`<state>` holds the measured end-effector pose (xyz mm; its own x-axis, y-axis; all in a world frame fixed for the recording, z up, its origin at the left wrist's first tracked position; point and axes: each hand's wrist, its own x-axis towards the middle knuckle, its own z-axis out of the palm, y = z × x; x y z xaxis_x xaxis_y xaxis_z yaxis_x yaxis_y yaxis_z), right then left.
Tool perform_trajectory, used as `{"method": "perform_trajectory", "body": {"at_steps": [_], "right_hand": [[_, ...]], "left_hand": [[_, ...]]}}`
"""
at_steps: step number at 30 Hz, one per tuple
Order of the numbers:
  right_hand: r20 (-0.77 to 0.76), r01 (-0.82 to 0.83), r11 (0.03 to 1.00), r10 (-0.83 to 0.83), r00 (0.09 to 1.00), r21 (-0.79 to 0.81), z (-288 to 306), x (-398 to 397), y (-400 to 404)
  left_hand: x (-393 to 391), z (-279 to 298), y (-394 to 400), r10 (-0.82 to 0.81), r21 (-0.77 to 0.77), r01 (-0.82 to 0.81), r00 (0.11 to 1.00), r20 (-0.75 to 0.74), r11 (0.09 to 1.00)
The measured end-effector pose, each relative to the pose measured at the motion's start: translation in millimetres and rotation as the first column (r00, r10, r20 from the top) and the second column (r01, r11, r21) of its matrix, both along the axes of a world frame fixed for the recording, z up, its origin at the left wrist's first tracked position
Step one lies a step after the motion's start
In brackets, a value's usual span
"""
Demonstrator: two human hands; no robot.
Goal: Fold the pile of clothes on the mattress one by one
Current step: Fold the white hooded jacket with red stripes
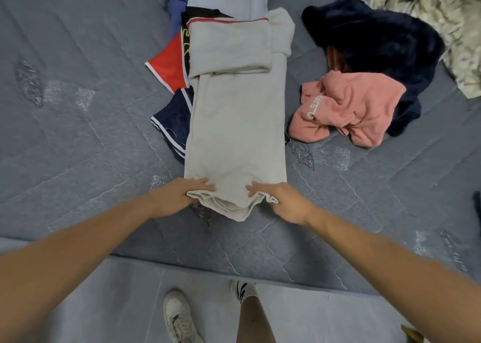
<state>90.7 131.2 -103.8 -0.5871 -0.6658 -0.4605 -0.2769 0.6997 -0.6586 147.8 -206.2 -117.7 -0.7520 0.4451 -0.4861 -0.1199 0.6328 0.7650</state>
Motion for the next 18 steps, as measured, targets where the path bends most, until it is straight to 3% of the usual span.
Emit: {"method": "perform_trajectory", "body": {"at_steps": [3, 6, 10, 15, 18], "right_hand": [[0.03, 0.285, 0.956, -0.284, 0.958, -0.072, 36.7, -31.8, -8.6], [0.045, 0.448, 0.888, -0.446, 0.894, -0.108, 55.6, -70.9, -23.3], [-0.057, 0.553, 0.824, -0.562, 0.825, -0.124, 51.5, -126.4, -45.1], [-0.438, 0.515, 0.857, -0.469, 0.767, -0.016, 19.7, -156.6, -59.0], [-0.706, 0.43, 0.903, -0.294, 0.644, 0.016, 5.5, -150.8, -62.1]], "left_hand": [[-26.1, 35.1, 0.0, 0.219, 0.143, -0.23, 0.971, 0.091, 0.963], [-54.9, 62.5, 3.2, 0.503, 0.253, -0.525, 0.851, 0.15, 0.812], [-105.0, 61.8, 10.5, 0.689, 0.197, -0.677, 0.725, 0.012, 0.709], [-150.2, 25.7, 27.7, 0.621, -0.248, -0.701, 0.71, -0.332, 0.668], [-142.9, 24.4, 45.5, 0.339, -0.398, -0.716, 0.649, -0.681, 0.573]]}}
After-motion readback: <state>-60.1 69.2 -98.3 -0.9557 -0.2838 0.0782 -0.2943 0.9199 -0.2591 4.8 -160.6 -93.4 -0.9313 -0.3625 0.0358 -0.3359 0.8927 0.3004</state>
